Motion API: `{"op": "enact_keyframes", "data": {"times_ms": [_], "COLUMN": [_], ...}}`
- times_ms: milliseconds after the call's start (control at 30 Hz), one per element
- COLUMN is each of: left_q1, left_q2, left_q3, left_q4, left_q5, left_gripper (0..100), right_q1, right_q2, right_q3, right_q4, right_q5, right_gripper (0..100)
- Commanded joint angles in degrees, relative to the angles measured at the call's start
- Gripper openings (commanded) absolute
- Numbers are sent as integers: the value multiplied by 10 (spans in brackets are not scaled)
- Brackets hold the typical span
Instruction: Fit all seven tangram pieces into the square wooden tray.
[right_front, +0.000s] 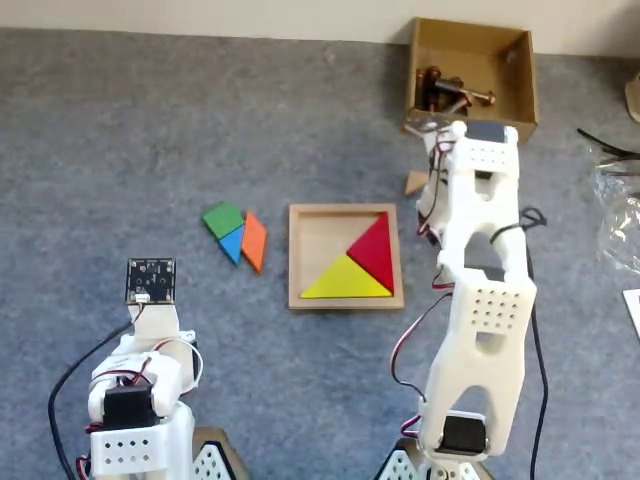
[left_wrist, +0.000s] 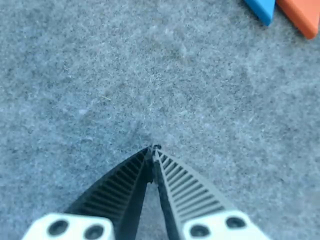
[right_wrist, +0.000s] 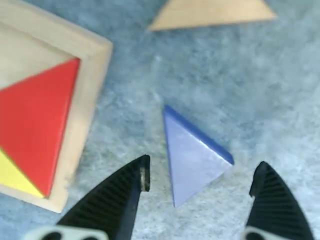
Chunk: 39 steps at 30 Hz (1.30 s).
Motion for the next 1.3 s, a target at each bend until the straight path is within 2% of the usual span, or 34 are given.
{"op": "enact_keyframes", "data": {"times_ms": [0,500,767,1100,1267], "left_q1": [-5,-5,-5,-5,-5], "left_q2": [4,4,4,4,4], "left_q3": [12,12,12,12,12], "left_q4": [4,4,4,4,4], "left_q5": [1,1,1,1,1], "left_gripper": [5,5,5,5,5], "right_q1": [-20,-17,-11,-7,-8], "right_q2": [-49,-47,-44,-14,-13], "right_q3": [-28,-2,4,8,7], "right_q4": [5,-34,-30,-29,2], "right_q5": [7,9,7,7,7], "right_gripper": [304,303,257,256,256]}}
